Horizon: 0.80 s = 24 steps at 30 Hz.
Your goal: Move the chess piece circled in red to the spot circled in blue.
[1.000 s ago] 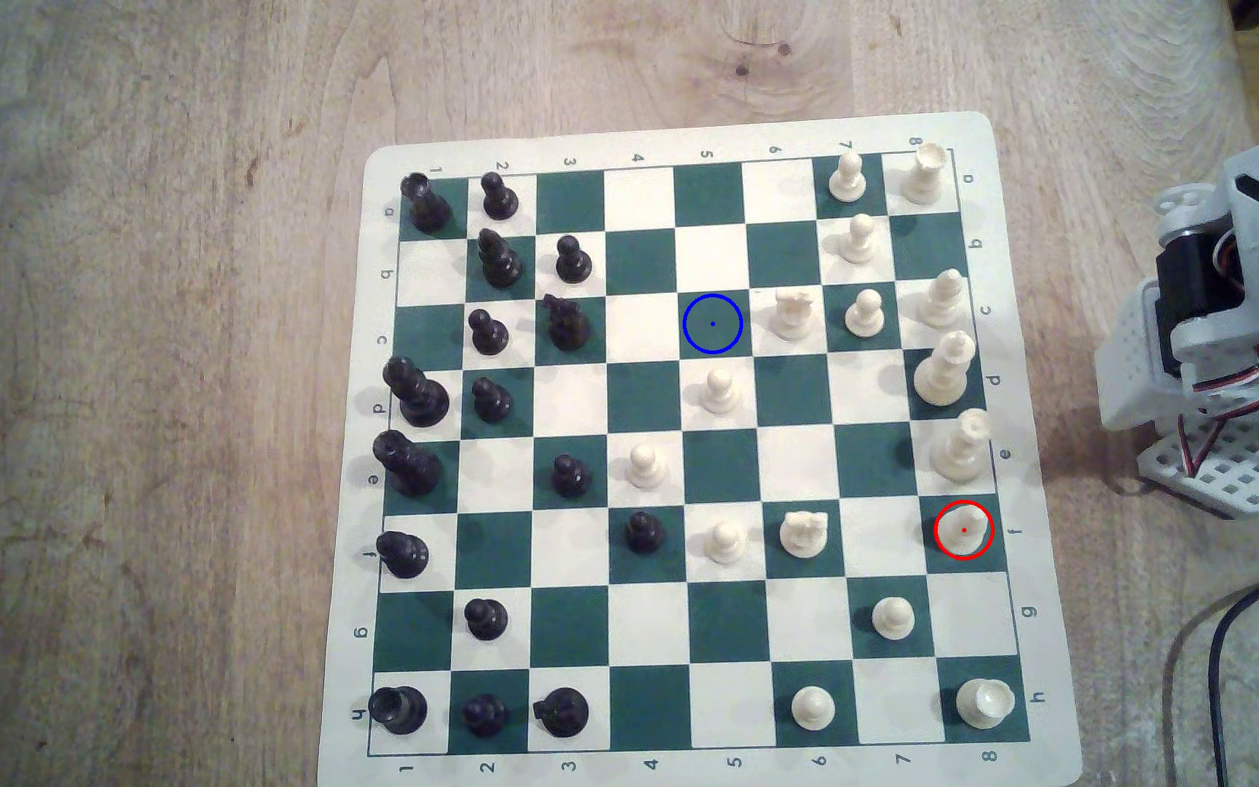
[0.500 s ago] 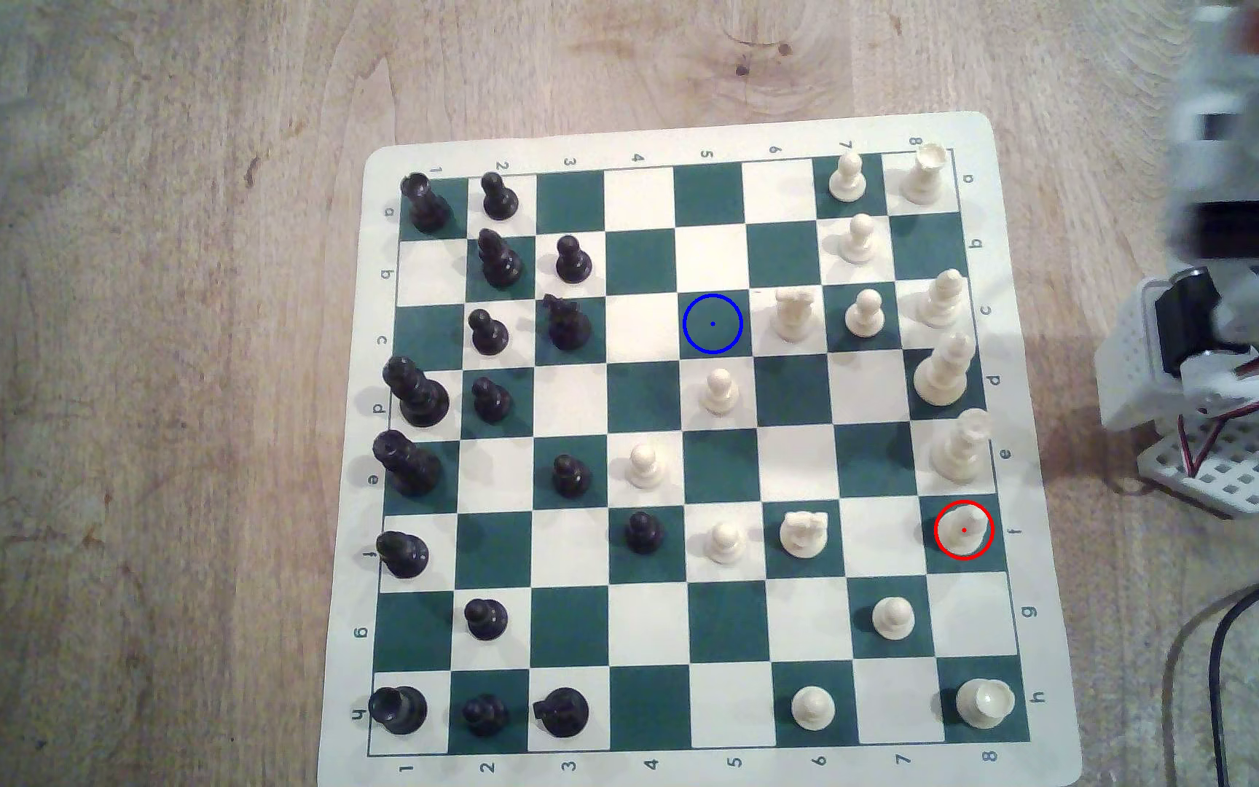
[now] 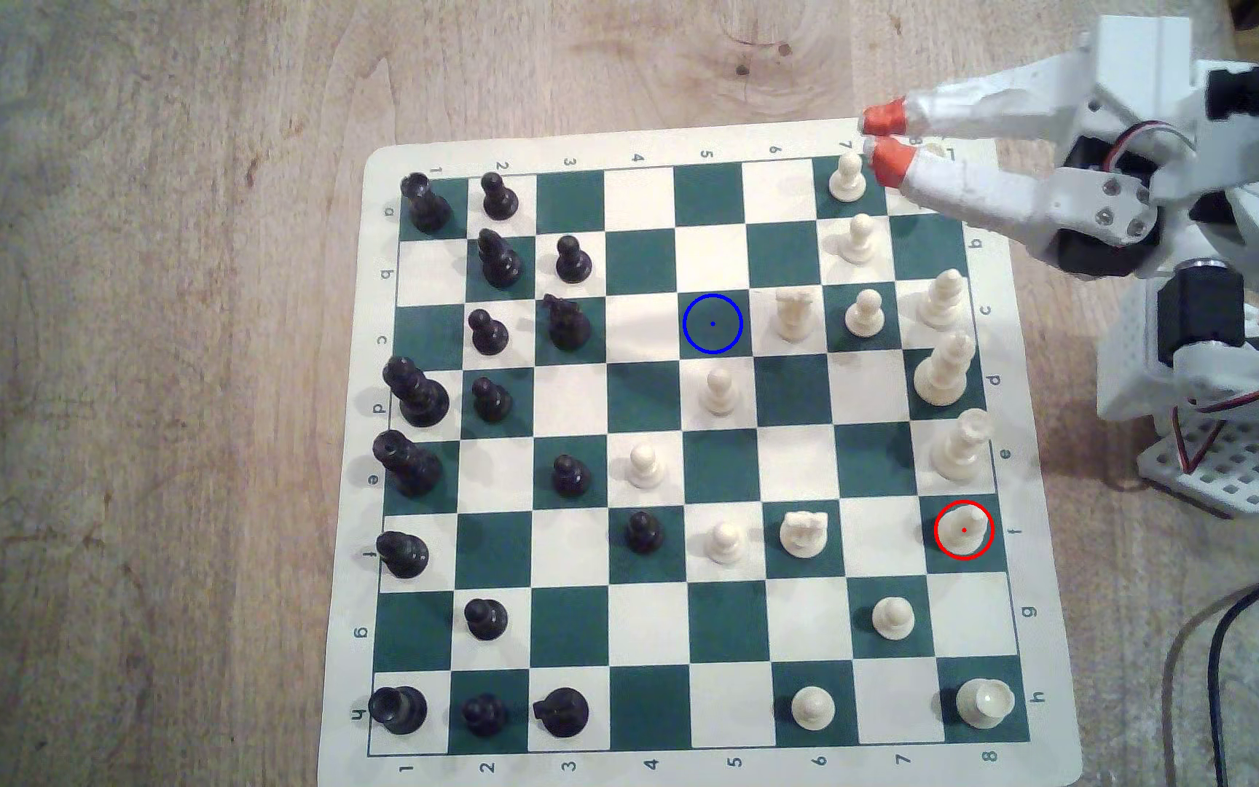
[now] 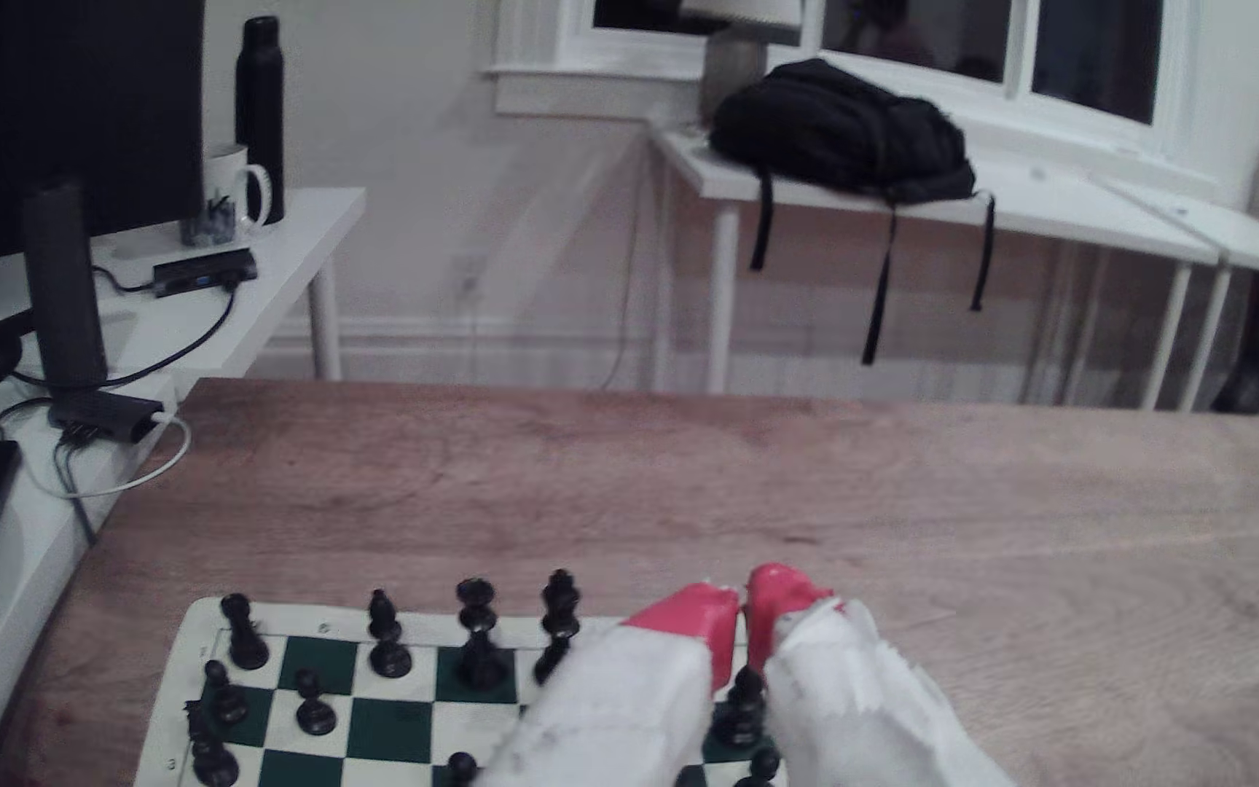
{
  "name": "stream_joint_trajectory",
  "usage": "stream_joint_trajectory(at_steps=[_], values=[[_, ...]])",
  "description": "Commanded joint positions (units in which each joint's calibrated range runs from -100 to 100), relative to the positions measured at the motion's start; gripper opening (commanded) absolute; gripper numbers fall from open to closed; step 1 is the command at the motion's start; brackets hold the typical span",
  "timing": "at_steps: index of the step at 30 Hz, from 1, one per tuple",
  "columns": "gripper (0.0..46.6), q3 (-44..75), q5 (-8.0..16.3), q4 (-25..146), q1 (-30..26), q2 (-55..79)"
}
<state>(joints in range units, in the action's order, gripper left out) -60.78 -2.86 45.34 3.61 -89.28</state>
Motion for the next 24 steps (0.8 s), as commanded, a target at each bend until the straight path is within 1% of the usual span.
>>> stream_joint_trajectory(at_steps=[1, 2, 3, 5, 9, 10, 11, 13, 14, 15, 20, 24], values=[[0.5, 17.2, 2.0, 11.1, -5.3, 12.3], [2.3, 17.4, 1.8, 13.8, -7.6, 14.0], [3.1, 17.1, 1.8, 15.1, -8.8, 14.6], [3.8, 15.5, 1.8, 17.2, -10.4, 15.3], [5.0, 16.4, 1.2, 22.9, -13.0, 18.2], [5.8, 16.9, 0.9, 27.1, -15.6, 19.6], [6.4, 17.0, 0.9, 28.6, -16.7, 20.2], [8.7, 17.0, 0.9, 31.3, -18.7, 21.0], [11.1, 16.9, 0.9, 32.9, -19.8, 21.6], [12.4, 16.7, 0.9, 33.9, -20.2, 22.0], [15.3, 15.7, 1.2, 38.1, -24.4, 25.4], [15.4, 11.7, 0.9, 38.0, -25.5, 26.4]])
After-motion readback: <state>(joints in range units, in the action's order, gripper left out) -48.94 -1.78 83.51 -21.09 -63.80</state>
